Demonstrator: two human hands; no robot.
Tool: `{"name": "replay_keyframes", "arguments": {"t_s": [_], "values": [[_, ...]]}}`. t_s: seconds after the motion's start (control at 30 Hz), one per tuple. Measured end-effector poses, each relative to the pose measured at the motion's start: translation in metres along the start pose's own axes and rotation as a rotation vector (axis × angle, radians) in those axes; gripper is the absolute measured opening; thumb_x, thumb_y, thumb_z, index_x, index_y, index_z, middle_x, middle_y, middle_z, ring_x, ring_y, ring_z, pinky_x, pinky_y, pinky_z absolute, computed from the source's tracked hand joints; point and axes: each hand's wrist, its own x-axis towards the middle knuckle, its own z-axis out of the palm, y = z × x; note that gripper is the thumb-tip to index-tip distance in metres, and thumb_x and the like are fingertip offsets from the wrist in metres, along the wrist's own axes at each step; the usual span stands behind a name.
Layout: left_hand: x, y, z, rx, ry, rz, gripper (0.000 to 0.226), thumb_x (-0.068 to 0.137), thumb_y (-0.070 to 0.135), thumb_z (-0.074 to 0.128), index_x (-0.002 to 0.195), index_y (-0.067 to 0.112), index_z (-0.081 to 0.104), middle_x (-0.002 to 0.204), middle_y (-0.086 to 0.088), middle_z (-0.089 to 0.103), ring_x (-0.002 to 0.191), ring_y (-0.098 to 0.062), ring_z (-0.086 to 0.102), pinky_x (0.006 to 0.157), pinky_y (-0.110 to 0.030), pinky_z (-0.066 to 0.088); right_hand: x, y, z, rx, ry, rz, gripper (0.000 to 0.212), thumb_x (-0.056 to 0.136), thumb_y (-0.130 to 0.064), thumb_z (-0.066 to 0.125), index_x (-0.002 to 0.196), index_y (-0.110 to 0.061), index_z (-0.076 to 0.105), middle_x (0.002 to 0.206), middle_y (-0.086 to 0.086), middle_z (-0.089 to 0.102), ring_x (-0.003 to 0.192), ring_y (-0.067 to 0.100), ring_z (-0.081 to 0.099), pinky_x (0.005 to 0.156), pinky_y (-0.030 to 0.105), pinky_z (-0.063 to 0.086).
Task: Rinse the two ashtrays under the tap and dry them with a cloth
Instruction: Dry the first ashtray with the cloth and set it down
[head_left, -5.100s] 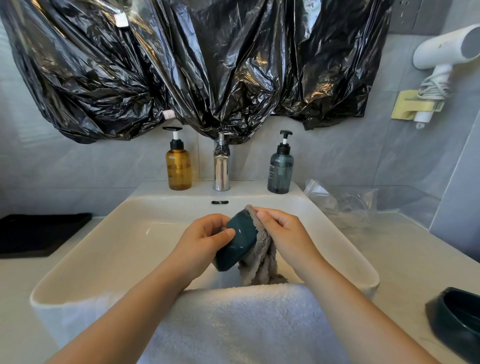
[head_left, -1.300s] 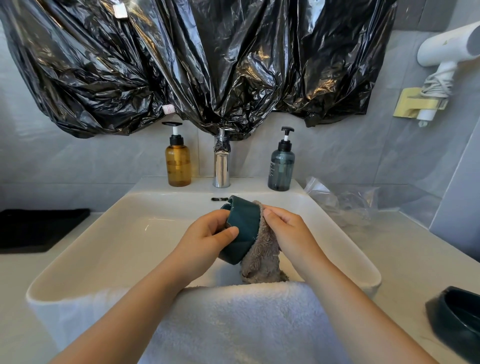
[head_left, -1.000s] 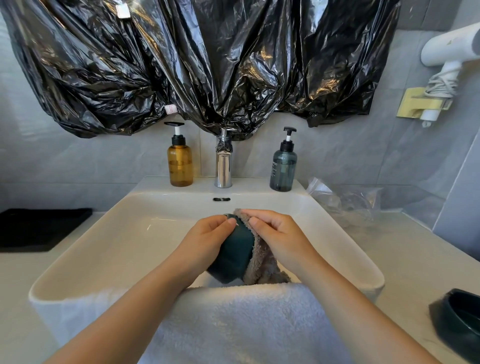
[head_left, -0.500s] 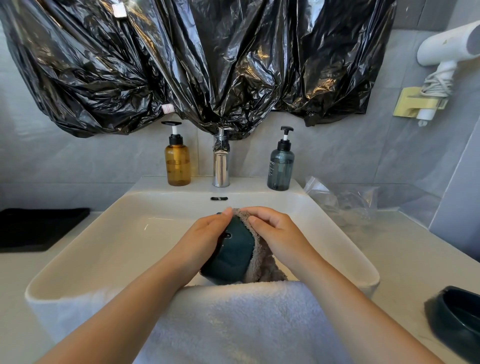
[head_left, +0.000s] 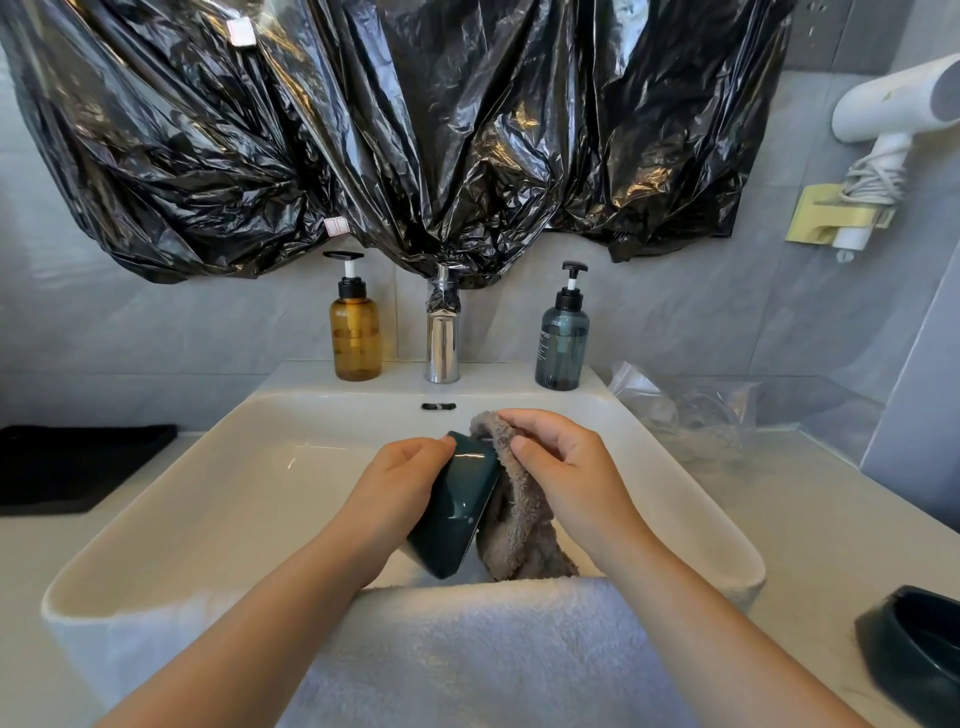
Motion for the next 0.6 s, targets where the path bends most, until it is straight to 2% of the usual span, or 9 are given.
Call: {"name": "replay_keyframes", "arguments": {"t_s": [0.07,0.17,0.27,0.33,0.4,0.47,0.6], "values": [[0.0004,-0.0013,0.0000,-0.006,-0.013,0.016,0.045,0.098,0.039,0.046,0.090,-0.001,0.066,0.082,-0.022,0.067,0.069,-0.022,0.058,0.064,-0.027,0.044,-0.0015,-0.0004,0.0006,-0.007,-0.062,-0.026,0.031,0.098,-0.012,0.050,0.118,-0.028,0.067,0.114,-0.013,0.067,0.110,0.002,0.059,0.094,0.020,0.048],[0.0020,-0.0042,-0.0014,0.001,-0.058,0.055,0.041,0.098,0.036,0.047,0.095,0.000,0.066,0.085,-0.020,0.069,0.070,-0.020,0.060,0.065,-0.027,0.046,-0.0026,-0.0003,0.0024,-0.031,-0.162,-0.022,0.030,0.100,-0.017,0.047,0.122,-0.029,0.065,0.119,-0.014,0.065,0.112,0.000,0.057,0.092,0.013,0.046],[0.0009,-0.0052,-0.0015,0.010,-0.096,0.102,0.034,0.099,0.030,0.047,0.085,0.005,0.065,0.071,-0.006,0.064,0.065,-0.015,0.056,0.057,-0.017,0.043,0.0001,0.0012,0.0033,-0.035,-0.173,0.025,0.033,0.102,-0.026,0.042,0.130,-0.029,0.059,0.128,-0.012,0.061,0.120,0.005,0.053,0.103,0.025,0.045],[-0.0020,-0.0033,-0.0013,0.007,-0.125,0.132,0.033,0.099,0.027,0.046,0.082,0.006,0.065,0.069,-0.004,0.062,0.065,-0.013,0.054,0.057,-0.017,0.041,0.0028,0.0012,0.0027,0.009,-0.128,0.103,0.032,0.103,-0.029,0.039,0.127,-0.031,0.060,0.126,-0.010,0.062,0.119,0.008,0.055,0.104,0.032,0.045],[-0.0038,-0.0026,-0.0002,-0.003,-0.163,0.151,0.033,0.099,0.025,0.046,0.090,0.000,0.065,0.076,-0.013,0.062,0.070,-0.016,0.055,0.063,-0.023,0.041,0.0040,0.0012,0.0019,0.108,-0.090,0.181,0.028,0.103,-0.028,0.039,0.117,-0.034,0.063,0.119,-0.008,0.066,0.113,0.010,0.059,0.103,0.037,0.046],[-0.0046,-0.0020,0.0005,-0.012,-0.192,0.141,0.029,0.099,0.022,0.046,0.097,0.000,0.065,0.083,-0.016,0.065,0.074,-0.018,0.059,0.067,-0.024,0.045,0.0035,0.0007,0.0002,0.145,-0.091,0.202,0.029,0.102,-0.025,0.040,0.115,-0.031,0.066,0.115,-0.007,0.067,0.110,0.012,0.061,0.102,0.038,0.047],[-0.0026,-0.0045,0.0003,-0.114,-0.261,0.037,0.017,0.091,0.008,0.056,0.105,0.009,0.065,0.100,-0.012,0.072,0.095,-0.028,0.066,0.088,-0.039,0.049,-0.0007,-0.0030,-0.0017,0.053,-0.159,0.121,0.035,0.100,-0.013,0.040,0.119,-0.027,0.066,0.118,-0.009,0.065,0.111,0.009,0.058,0.097,0.029,0.048]]}}
